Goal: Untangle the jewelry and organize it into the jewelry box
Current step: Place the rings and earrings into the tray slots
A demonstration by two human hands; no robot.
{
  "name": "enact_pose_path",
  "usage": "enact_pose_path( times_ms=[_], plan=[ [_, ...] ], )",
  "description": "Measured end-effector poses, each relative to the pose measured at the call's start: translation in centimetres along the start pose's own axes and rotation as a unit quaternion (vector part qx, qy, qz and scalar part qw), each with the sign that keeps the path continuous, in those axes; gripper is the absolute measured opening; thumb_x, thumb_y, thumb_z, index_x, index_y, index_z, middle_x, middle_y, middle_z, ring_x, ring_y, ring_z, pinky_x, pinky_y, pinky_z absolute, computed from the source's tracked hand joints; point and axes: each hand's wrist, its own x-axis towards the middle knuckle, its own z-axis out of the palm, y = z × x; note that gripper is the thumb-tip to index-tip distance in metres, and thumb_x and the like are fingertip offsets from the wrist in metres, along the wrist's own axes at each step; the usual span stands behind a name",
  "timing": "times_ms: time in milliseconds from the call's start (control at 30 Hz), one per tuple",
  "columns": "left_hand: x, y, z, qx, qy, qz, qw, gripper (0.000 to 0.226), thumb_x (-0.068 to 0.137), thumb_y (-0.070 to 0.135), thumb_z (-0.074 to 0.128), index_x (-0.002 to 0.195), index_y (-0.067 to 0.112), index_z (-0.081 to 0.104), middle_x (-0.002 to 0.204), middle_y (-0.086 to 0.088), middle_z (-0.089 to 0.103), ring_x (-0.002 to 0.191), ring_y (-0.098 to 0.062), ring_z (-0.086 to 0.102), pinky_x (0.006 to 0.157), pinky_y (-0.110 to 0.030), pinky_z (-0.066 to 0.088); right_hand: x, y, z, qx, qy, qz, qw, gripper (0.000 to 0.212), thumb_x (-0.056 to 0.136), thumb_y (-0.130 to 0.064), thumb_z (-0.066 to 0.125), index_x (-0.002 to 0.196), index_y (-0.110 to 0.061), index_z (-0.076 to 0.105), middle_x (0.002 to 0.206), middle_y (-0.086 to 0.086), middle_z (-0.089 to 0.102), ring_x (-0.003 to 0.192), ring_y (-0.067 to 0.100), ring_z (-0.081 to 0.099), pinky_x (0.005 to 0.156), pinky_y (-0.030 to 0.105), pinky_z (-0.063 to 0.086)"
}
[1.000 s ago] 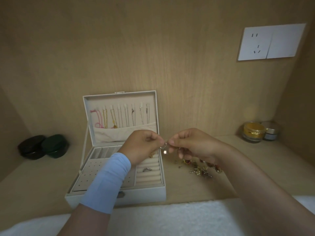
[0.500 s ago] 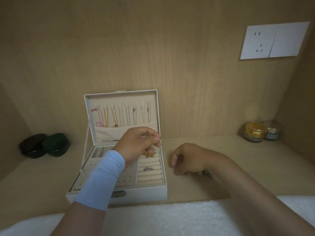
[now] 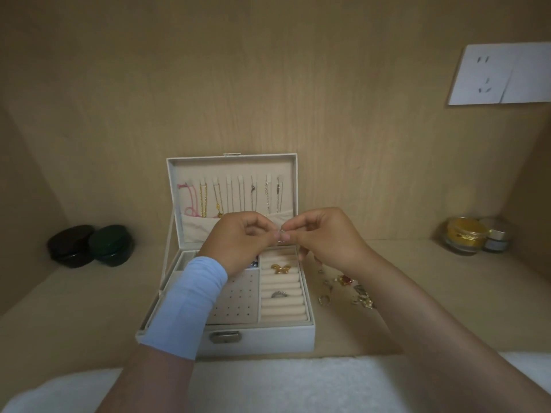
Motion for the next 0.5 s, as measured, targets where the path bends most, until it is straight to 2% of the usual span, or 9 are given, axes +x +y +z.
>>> enact_pose_path(
  times_ms=[67, 167, 267, 367, 500],
  plan=[
    [0.3, -0.8, -0.3, 0.046, 0.004, 0.003, 0.999, 0.007, 0.078, 0.033, 0.078, 0.074, 0.033, 0.072, 0.073, 0.007, 0.072, 0.070, -0.011, 0.068, 0.078, -0.038, 0.059, 0.6, 0.4, 0.6, -0.048, -0.003, -0.021, 0.999, 0.013, 0.076, -0.020, 0.085, 0.084, -0.012, 0.079, 0.066, 0.001, 0.073, 0.048, 0.006, 0.057, 0.048, 0.017, 0.044],
    [0.4, -1.5, -0.3, 0.147, -0.014, 0.010, 0.989, 0.006, 0.080, 0.034, 0.075, 0.075, 0.036, 0.071, 0.076, 0.017, 0.069, 0.075, 0.001, 0.064, 0.081, -0.033, 0.056, 1.3, 1.3, 1.2, -0.160, -0.020, -0.049, 0.986, 0.007, 0.076, -0.024, 0.085, 0.080, -0.023, 0.080, 0.069, -0.010, 0.073, 0.057, -0.004, 0.061, 0.061, 0.019, 0.050],
    [0.5, -1.8, -0.1, 0.182, -0.038, 0.014, 0.983, 0.004, 0.081, 0.031, 0.074, 0.083, 0.034, 0.072, 0.081, 0.018, 0.068, 0.080, 0.003, 0.062, 0.084, -0.031, 0.054, 1.6, 2.1, 1.4, -0.263, -0.041, -0.062, 0.962, 0.006, 0.078, -0.032, 0.083, 0.083, -0.031, 0.079, 0.074, -0.016, 0.072, 0.067, -0.003, 0.065, 0.069, 0.029, 0.058],
    [0.7, -1.7, 0.1, 0.201, -0.053, 0.014, 0.978, 0.008, 0.080, 0.032, 0.075, 0.087, 0.033, 0.072, 0.081, 0.016, 0.069, 0.078, 0.000, 0.063, 0.083, -0.031, 0.055, 1.5, 2.1, 1.3, -0.343, -0.038, -0.081, 0.935, 0.006, 0.080, -0.037, 0.079, 0.085, -0.035, 0.077, 0.079, -0.018, 0.072, 0.071, -0.003, 0.063, 0.069, 0.026, 0.054],
    [0.7, -1.7, 0.2, 0.232, -0.058, 0.025, 0.971, 0.009, 0.077, 0.033, 0.078, 0.085, 0.032, 0.074, 0.081, 0.014, 0.071, 0.079, -0.003, 0.065, 0.083, -0.032, 0.055, 1.4, 1.7, 1.3, -0.384, -0.056, -0.099, 0.916, 0.004, 0.082, -0.037, 0.076, 0.086, -0.036, 0.077, 0.086, -0.016, 0.071, 0.082, 0.002, 0.063, 0.075, 0.028, 0.053]
  ],
)
